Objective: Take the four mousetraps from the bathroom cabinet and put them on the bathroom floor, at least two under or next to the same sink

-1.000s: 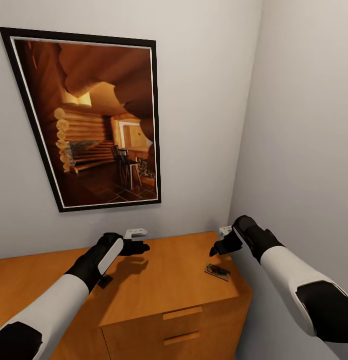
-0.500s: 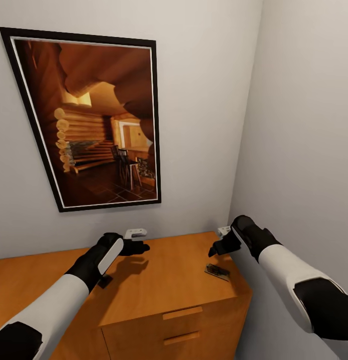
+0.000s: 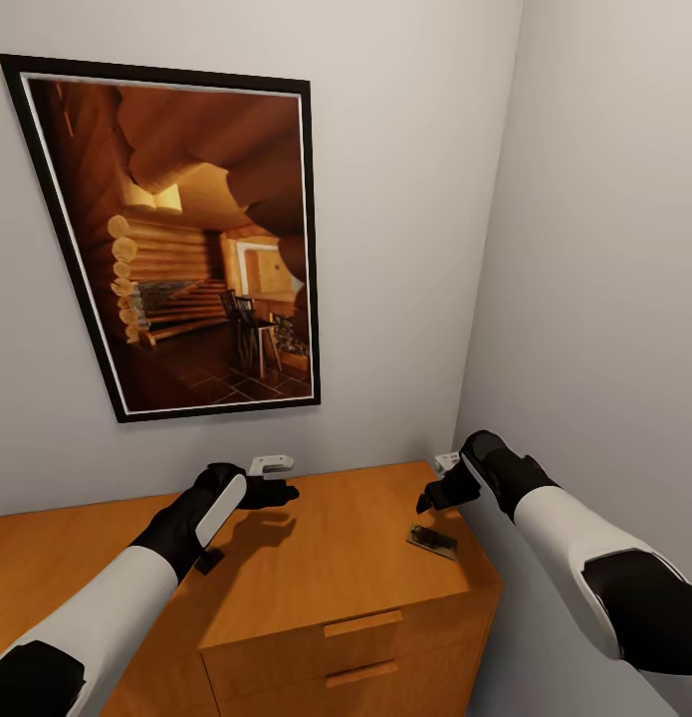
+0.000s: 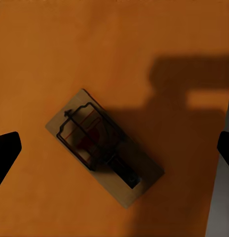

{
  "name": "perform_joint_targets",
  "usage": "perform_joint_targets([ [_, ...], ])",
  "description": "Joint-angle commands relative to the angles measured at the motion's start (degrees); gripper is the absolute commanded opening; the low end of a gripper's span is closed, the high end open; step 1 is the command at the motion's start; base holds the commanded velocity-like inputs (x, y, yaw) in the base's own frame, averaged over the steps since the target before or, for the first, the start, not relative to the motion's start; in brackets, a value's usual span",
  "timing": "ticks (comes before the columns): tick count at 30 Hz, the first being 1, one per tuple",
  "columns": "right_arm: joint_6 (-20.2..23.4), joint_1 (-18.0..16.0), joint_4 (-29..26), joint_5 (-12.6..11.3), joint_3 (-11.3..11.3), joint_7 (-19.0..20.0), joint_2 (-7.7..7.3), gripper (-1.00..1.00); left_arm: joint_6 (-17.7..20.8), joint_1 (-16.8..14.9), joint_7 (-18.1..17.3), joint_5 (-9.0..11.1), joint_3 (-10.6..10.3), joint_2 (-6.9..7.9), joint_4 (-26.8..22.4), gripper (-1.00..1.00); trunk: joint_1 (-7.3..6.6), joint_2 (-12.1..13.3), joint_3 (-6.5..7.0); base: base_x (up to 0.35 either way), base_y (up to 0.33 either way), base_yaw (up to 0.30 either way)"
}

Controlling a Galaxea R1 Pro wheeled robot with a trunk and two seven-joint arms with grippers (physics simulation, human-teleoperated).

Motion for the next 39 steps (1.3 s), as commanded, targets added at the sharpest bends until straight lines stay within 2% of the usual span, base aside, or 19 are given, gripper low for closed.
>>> perform_joint_targets([
  [1,0.0,0.0,-0.1,0.6,0.2,0.6,-0.03,1.00,0.2,-0.1,0.6,0.6,-0.3,0.08,-0.1,1.00,0.02,-0.1,-0.11,0.000,0.000,0.000],
  [11,-0.2,0.0,0.0,0.5,0.2,0.5,-0.02,1.00,0.2,-0.1,0.7,0.6,-0.2,-0.19,-0.2,1.00,0.02,-0.1,-0.11,0.000,0.000,0.000],
  [17,-0.2,0.0,0.0,0.5,0.2,0.5,-0.02,1.00,0.6,-0.1,1.3,0.5,-0.2,-1.58,0.0,1.00,0.02,-0.1,-0.11,0.000,0.000,0.000],
  [22,-0.2,0.0,0.0,0.5,0.1,0.5,0.03,1.00,3.2,-0.1,1.8,0.3,-0.1,-2.60,0.0,1.00,0.02,-0.1,-0.11,0.000,0.000,0.000],
  [25,0.0,0.0,0.0,0.5,0.0,0.5,0.06,1.00,4.9,-0.1,3.1,0.3,0.0,-3.07,0.0,1.00,0.02,-0.1,-0.11,0.000,0.000,0.000],
  [33,0.4,-0.1,-0.2,0.5,-0.1,0.5,0.07,1.00,6.0,-0.1,7.5,0.6,0.2,-3.88,0.0,1.00,0.02,-0.1,-0.11,0.000,0.000,0.000],
  [36,0.5,-0.1,-0.2,0.5,-0.2,0.4,0.03,1.00,6.0,-0.1,8.3,0.5,0.1,-4.56,-0.1,1.00,0.02,-0.1,-0.11,0.000,0.000,0.000],
  [37,0.5,-0.1,-0.3,0.5,-0.2,0.4,0.01,1.00,6.0,-0.1,8.7,0.5,0.1,-5.20,0.0,1.00,0.02,-0.1,-0.11,0.000,0.000,0.000],
  [39,0.5,-0.1,-0.4,0.5,-0.2,0.4,-0.02,1.00,6.0,-0.1,8.9,0.4,0.1,-5.77,0.0,1.00,0.46,-0.9,-0.47,0.000,0.000,0.000],
])
